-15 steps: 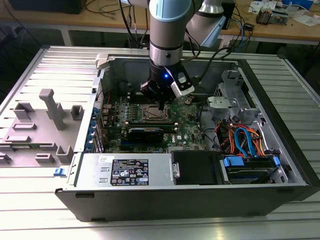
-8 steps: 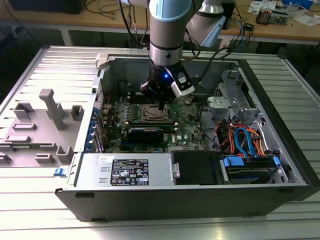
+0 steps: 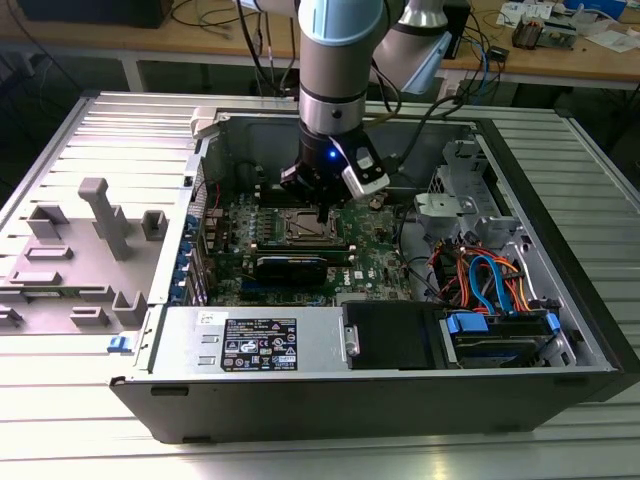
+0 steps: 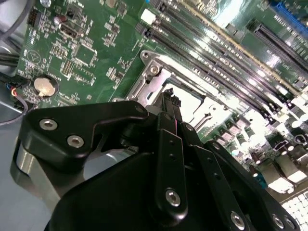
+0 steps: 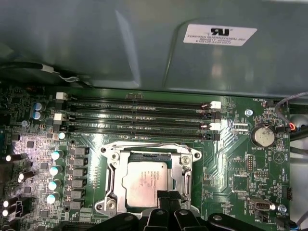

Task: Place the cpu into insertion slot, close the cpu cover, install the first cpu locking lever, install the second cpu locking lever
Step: 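Install the second cpu locking lever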

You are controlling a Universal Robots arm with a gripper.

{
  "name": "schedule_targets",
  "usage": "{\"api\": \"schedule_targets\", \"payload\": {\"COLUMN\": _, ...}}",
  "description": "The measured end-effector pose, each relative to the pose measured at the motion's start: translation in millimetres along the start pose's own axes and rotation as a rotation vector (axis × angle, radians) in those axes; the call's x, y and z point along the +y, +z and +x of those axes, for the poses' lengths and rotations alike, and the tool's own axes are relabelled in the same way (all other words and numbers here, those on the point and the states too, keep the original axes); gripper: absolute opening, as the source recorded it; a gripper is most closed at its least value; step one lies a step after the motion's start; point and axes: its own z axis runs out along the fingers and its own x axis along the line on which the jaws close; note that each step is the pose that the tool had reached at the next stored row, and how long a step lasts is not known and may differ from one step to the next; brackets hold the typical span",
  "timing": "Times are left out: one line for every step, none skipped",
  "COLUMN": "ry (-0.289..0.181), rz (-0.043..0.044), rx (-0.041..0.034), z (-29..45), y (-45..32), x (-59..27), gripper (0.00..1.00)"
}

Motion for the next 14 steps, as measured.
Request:
{"api": "schedule_targets", "payload": {"ry": 0.000, "rz": 0.0002, "rx": 0.0001, "z": 0.0, "y": -0.4, "x": -0.2, "gripper": 0.11}}
{"api": "schedule_targets", "payload": {"ry": 0.000, "rz": 0.0001, "rx": 0.0001, "z": 0.0, "y": -1.2, "x": -0.2, "gripper": 0.11}}
{"api": "schedule_targets", "payload": {"ry": 0.000, "rz": 0.0001, "rx": 0.0000, "z": -0.1, "y": -3.0, "x": -0.2, "gripper": 0.11}}
{"api": "schedule_targets", "payload": {"ry": 0.000, "rz": 0.0000, "rx": 0.0001, "z": -0.1, "y": -4.6, "x": -0.2, "gripper": 0.11}}
{"api": "schedule_targets", "payload": {"ry": 0.000, "rz": 0.0000, "rx": 0.0000, "z": -0.1, "y": -5.7, "x": -0.2, "gripper": 0.11}}
{"api": "schedule_targets", "payload": {"ry": 0.000, "rz": 0.0000, "rx": 0.0000, "z": -0.1, "y": -6.8, "x": -0.3, "gripper": 0.11}}
{"api": "schedule_targets", "payload": {"ry": 0.000, "rz": -0.0001, "rx": 0.0000, "z": -0.2, "y": -7.2, "x": -0.6, "gripper": 0.11}}
{"api": "schedule_targets", "payload": {"ry": 0.000, "rz": -0.0001, "rx": 0.0000, "z": -0.2, "y": -7.3, "x": -1.0, "gripper": 0.11}}
{"api": "schedule_targets", "payload": {"ry": 0.000, "rz": 0.0000, "rx": 0.0000, "z": -0.2, "y": -7.3, "x": -1.6, "gripper": 0.11}}
{"api": "schedule_targets", "payload": {"ry": 0.000, "rz": 0.0000, "rx": 0.0000, "z": -0.1, "y": -7.4, "x": -2.8, "gripper": 0.11}}
{"api": "schedule_targets", "payload": {"ry": 0.000, "rz": 0.0000, "rx": 0.0000, "z": 0.0, "y": -7.5, "x": -4.2, "gripper": 0.11}}
{"api": "schedule_targets", "payload": {"ry": 0.000, "rz": 0.0000, "rx": 0.0000, "z": 0.2, "y": -7.6, "x": -6.4, "gripper": 0.11}}
{"api": "schedule_targets", "payload": {"ry": 0.000, "rz": 0.0000, "rx": -0.0001, "z": 0.3, "y": -7.6, "x": -7.0, "gripper": 0.11}}
{"api": "schedule_targets", "payload": {"ry": 0.000, "rz": 0.0000, "rx": 0.0000, "z": 0.3, "y": -7.6, "x": -7.2, "gripper": 0.11}}
